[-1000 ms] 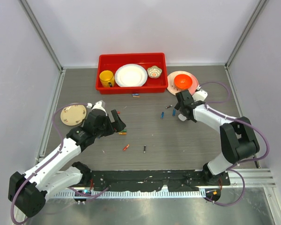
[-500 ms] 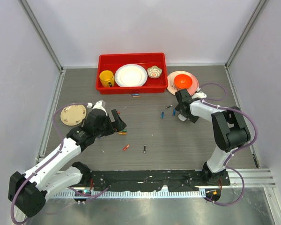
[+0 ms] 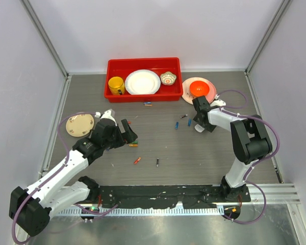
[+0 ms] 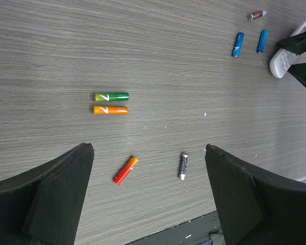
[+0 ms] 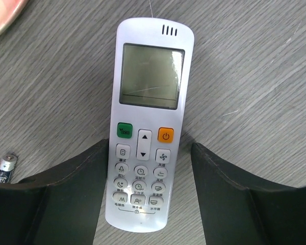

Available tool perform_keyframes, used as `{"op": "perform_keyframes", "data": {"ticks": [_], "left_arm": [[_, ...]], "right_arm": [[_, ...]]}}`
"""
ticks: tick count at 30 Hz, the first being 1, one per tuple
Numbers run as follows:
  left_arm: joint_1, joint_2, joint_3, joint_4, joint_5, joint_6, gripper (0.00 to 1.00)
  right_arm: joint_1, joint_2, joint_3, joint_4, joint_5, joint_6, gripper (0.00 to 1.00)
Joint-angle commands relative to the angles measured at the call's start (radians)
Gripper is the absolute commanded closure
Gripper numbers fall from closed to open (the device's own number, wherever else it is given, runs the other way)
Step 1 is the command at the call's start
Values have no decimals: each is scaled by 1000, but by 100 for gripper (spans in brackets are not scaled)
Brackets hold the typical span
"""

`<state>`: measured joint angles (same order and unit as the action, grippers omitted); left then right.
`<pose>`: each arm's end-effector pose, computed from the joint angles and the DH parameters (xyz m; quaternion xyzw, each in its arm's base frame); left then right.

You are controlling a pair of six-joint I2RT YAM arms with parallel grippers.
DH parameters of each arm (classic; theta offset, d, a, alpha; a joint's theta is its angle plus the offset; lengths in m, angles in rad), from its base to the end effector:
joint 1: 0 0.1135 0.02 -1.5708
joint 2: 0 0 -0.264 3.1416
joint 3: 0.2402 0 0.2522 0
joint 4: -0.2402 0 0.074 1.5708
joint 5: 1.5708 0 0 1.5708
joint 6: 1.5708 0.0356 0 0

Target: Load the batteries into the remote control

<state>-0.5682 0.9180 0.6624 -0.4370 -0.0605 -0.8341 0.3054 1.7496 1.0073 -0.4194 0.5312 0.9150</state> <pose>0.1665 -0.1037 0.2494 -0.1327 0.8950 -0.2532 0.3423 0.3198 0.0819 0.1559 0.3344 0.8853 -0.0983 0.3079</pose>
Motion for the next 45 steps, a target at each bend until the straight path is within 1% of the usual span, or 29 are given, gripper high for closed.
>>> {"op": "perform_keyframes", "data": {"ticks": [1, 3, 5, 6, 12, 14, 15, 16, 19, 20, 24, 26, 29, 30, 33, 37, 42, 45], "left_arm": [[-2, -5, 14, 18, -9, -7, 6], [-2, -7, 13, 18, -4, -8, 6], [-2, -8, 13, 18, -2, -8, 6], [-2, -10, 13, 20, -1, -10, 6], [-2, -8, 13, 18, 5, -11, 7], [-2, -8, 9, 20, 5, -14, 7], [-2, -7, 8, 23, 7, -16, 7], [-2, -5, 8, 23, 10, -16, 7], [-2, -4, 5, 23, 8, -19, 7], [-2, -4, 5, 26, 8, -20, 7], [-2, -5, 14, 8, -5, -25, 7], [-2, -24, 16, -9, -22, -30, 7], [-2, -69, -1, -9, -33, -49, 7], [-2, -83, -7, -8, -38, -63, 7], [-2, -131, -30, -5, -44, -79, 8], [-2, -163, -47, -22, -51, -92, 8], [-2, -183, -60, -42, -56, -100, 9], [-2, -197, -70, -43, -58, -105, 9]], "right_arm": [[-2, 8, 1, 34, -30, -7, 33], [-2, 7, -6, 39, -33, -16, 35], [-2, 4, -15, 50, -37, -30, 40], [0, -2, -18, 54, -45, -37, 45], [3, -50, -36, 68, -65, -105, 57], [11, -91, -49, 67, -63, -128, 62], [21, -110, -52, 65, -62, -137, 67], [56, -154, -56, 53, -44, -160, 68], [147, -222, -50, 7, 10, -188, 69], [212, -257, -47, -7, 38, -186, 69], [369, -309, -42, -62, 84, -150, 69], [446, -303, -45, -81, 95, -121, 69], [518, -274, -42, -94, 102, -84, 69], [561, -248, -41, -94, 105, -76, 69], [636, -201, -19, -93, 105, -51, 69], [689, -101, 14, -82, 87, -31, 68], [715, -41, 30, -68, 53, -31, 67], [719, -22, 28, -62, 35, -33, 64]]}}
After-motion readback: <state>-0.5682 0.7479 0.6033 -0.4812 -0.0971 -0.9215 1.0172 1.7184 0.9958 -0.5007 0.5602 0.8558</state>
